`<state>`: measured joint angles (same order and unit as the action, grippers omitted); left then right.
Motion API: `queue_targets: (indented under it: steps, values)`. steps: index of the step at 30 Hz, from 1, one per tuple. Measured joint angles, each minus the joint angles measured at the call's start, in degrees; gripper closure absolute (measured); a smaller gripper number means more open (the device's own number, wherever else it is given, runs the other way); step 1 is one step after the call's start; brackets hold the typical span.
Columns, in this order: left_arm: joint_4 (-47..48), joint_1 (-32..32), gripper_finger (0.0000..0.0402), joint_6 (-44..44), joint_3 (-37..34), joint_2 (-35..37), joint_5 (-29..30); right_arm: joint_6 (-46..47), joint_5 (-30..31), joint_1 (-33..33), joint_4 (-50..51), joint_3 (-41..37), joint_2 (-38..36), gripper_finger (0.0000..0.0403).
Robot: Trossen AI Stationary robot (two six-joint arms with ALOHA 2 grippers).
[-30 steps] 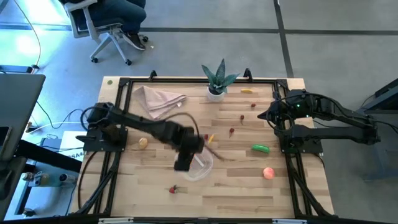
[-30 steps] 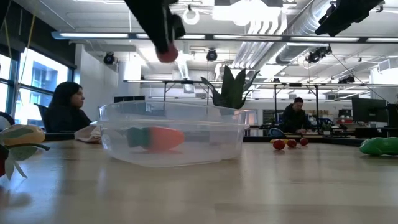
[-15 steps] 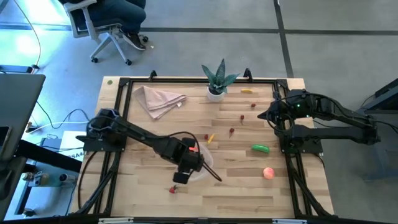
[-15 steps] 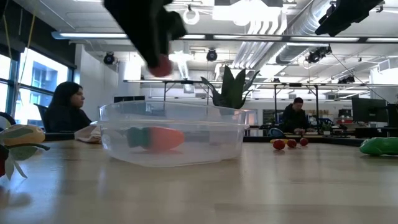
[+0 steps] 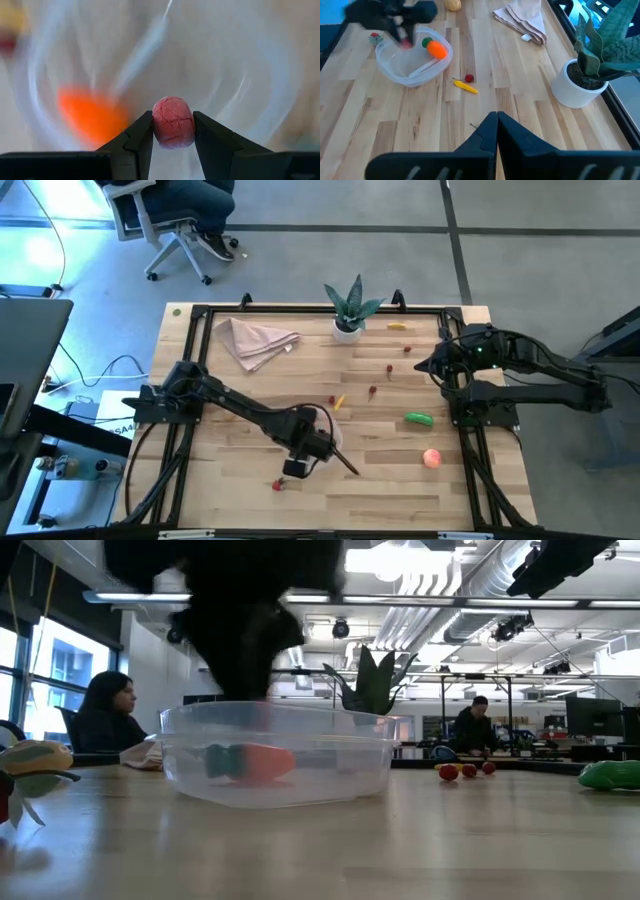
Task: Pick and placing Produce into tupperware
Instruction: Put the apricot into the transparent container
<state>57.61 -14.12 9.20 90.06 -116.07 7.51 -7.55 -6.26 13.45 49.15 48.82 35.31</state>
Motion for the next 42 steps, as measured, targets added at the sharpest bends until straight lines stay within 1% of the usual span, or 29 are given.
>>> queue_targets:
  steps: [2, 5, 7, 8, 9, 12, 21, 42]
  values:
    - [-2.0, 0.0, 0.0282, 0.1, 0.4, -1.2, 0.1, 0.0, 0.1, 0.0, 0.0, 0.0, 0.0, 0.0402]
    - [0.4, 0.0, 0.0282, 0.3, -0.2, -1.7, 0.1, 0.0, 0.0, 0.0, 0.0, 0.0, 0.0, 0.0402]
    - [-2.8, 0.0, 0.0282, 0.3, 0.2, -2.4, 0.1, 0.0, 0.1, 0.0, 0.1, 0.0, 0.0, 0.0402]
    - [-1.5, 0.0, 0.0282, 0.3, 0.0, -2.4, 0.1, 0.0, 0.0, 0.0, 0.0, 0.0, 0.0, 0.0402]
    - [-0.5, 0.0, 0.0282, 0.3, -0.2, -2.5, 0.0, 0.0, 0.0, 0.0, 0.0, 0.0, 0.0, 0.0402]
    - [-3.2, 0.0, 0.0282, 0.3, -0.9, -2.4, -0.2, 0.0, 0.0, 0.0, 0.0, 0.0, 0.0, 0.0402]
    - [-3.4, 0.0, 0.0282, 1.7, -4.0, -2.5, -0.4, 0.0, 0.1, 0.0, 0.0, 0.0, 0.0, 0.0402]
    - [-3.9, 0.2, 0.0282, 3.7, -4.0, -2.4, -0.4, 0.0, 0.1, 0.0, 0.0, 0.0, 0.0, 0.0402]
